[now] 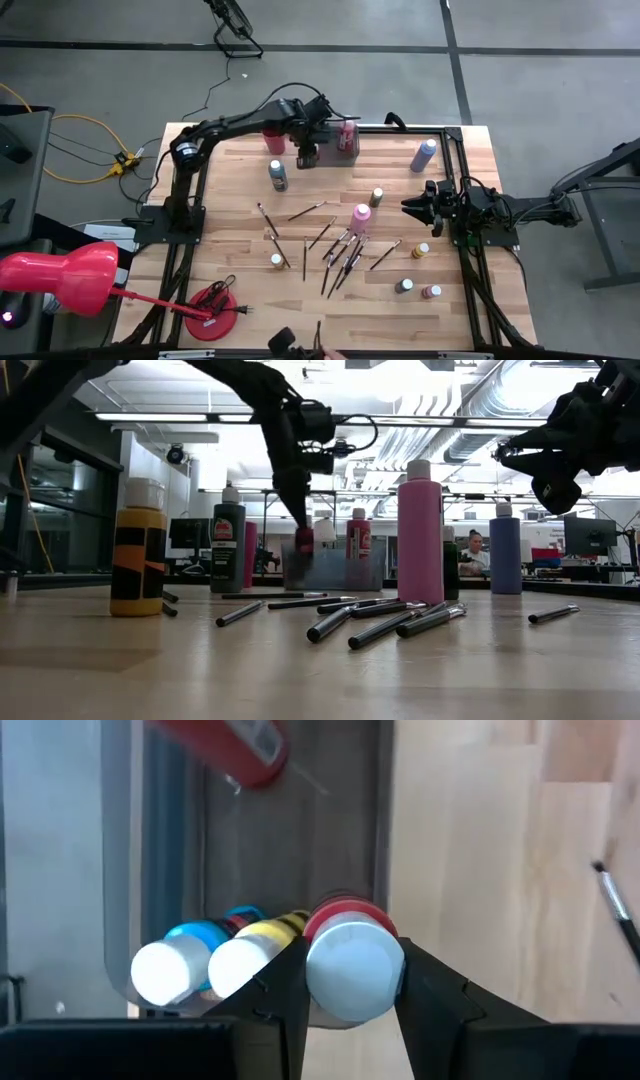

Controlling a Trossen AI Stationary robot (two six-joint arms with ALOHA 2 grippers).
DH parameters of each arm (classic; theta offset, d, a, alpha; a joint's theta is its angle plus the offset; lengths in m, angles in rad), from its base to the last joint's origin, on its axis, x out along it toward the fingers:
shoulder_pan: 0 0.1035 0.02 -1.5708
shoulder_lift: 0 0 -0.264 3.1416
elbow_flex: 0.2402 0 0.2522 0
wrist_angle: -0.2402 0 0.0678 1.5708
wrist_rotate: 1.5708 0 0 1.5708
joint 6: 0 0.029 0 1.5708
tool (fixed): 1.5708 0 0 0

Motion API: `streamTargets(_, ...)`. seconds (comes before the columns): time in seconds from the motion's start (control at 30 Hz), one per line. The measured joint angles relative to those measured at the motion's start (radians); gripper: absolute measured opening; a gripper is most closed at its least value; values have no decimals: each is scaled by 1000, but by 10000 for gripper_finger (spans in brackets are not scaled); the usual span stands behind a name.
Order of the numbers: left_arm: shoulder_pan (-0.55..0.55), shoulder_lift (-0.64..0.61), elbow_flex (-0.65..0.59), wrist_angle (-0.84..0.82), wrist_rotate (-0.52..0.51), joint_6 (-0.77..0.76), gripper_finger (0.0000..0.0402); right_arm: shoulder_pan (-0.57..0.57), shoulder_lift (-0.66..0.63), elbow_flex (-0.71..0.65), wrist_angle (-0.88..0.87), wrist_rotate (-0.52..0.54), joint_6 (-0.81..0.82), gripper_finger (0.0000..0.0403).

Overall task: Pick & Place Paint Supplies
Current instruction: Put the small red paint bottle into the black bin, then put the small yellow paint bottle into the black bin

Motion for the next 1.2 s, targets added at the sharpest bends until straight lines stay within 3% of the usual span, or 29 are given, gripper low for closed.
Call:
streamTargets(0.73,57,49,-1,-40,-3,-75,113,0,0,0,0,0,0,123)
streamTargets(1.03,57,49,-1,-46,-5,-75,227,0,0,0,0,0,0,123)
streamTargets(1.2,57,42,-1,-42,-5,-56,245,0,0,0,0,0,0,123)
